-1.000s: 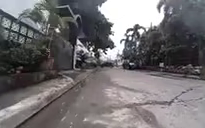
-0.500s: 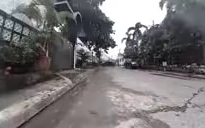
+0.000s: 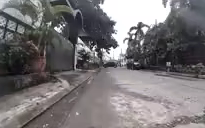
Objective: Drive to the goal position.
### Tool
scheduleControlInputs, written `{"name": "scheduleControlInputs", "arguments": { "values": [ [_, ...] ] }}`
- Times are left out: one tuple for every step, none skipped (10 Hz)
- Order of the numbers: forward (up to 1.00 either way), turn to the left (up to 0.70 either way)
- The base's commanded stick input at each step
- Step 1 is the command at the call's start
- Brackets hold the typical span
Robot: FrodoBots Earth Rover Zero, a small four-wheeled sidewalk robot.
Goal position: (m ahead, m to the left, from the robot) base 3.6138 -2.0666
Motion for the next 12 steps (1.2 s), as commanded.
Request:
{"name": "scheduleControlInputs", "arguments": {
  "values": [
    [0.70, -0.35],
    [0.70, -0.22],
    [0.70, -0.09],
    [0.70, -0.04],
    [0.70, -0.09],
    [0.70, -0.35],
    [0.70, -0.35],
    [0.70, -0.35],
    [0.70, -0.07],
    [0.70, 0.00],
    [0.70, 0.00],
    [0.70, -0.02]
  ]
}}
